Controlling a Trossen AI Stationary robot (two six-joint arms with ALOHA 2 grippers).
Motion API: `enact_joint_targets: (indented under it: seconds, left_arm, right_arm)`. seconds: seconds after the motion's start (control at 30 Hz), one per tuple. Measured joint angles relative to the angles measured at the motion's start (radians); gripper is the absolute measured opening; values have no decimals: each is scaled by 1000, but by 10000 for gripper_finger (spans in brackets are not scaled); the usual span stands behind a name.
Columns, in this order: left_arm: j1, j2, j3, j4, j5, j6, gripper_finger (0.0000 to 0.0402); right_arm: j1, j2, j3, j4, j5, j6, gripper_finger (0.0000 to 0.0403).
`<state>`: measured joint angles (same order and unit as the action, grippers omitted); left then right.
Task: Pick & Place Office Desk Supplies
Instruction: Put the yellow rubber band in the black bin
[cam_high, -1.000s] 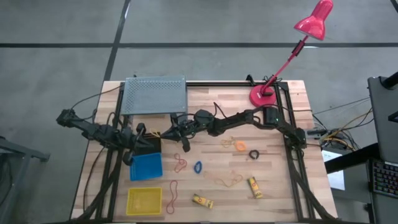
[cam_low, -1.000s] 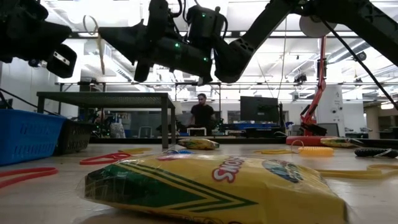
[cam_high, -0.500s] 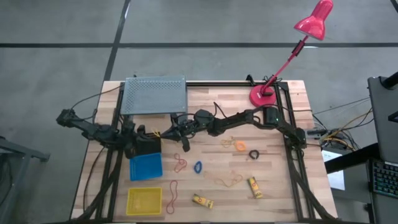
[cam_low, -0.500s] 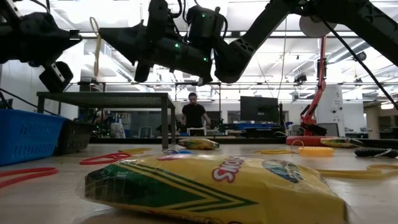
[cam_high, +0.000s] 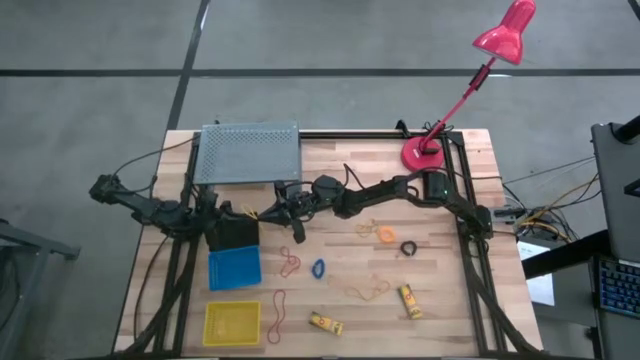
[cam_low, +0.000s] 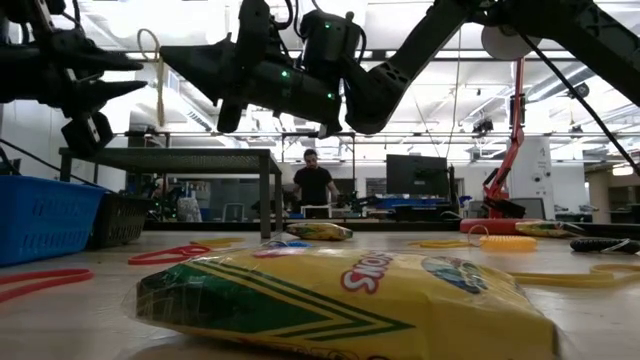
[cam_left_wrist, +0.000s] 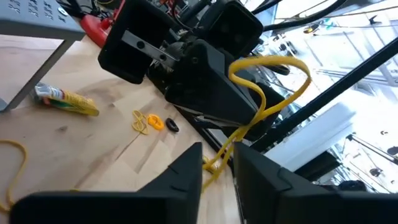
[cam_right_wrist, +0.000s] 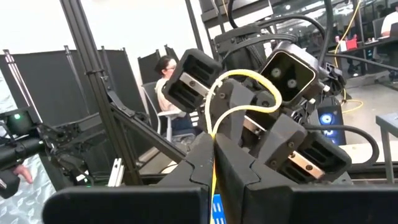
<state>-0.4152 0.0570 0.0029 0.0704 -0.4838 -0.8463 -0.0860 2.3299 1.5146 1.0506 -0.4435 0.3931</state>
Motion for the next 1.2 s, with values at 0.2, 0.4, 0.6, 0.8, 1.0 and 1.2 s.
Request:
enact_joint_targets:
  seconds: [0.2, 0.4, 0.6, 0.8, 1.0, 1.2]
  left_arm:
    - [0, 0, 0, 2, -114, -61, 164]
    - [1, 0, 0, 3, -148, -70, 231]
    - [1, -1, 0, 23, -134, 2, 258]
    - [0, -1, 0, 136, -26, 104, 253]
    - [0, -1, 0, 214, -25, 201, 248]
    - [0, -1, 0, 206, -75, 196, 247]
  right_arm:
    - [0, 0, 0, -1, 0, 0, 8]
    - [0, 0, 0, -3, 0, 0, 8]
    - [0, 0, 0, -3, 0, 0, 8]
    - [1, 0, 0, -3, 27, 0, 8]
    - [1, 0, 0, -3, 27, 0, 8]
    - [2, 0, 0, -3, 19, 0, 8]
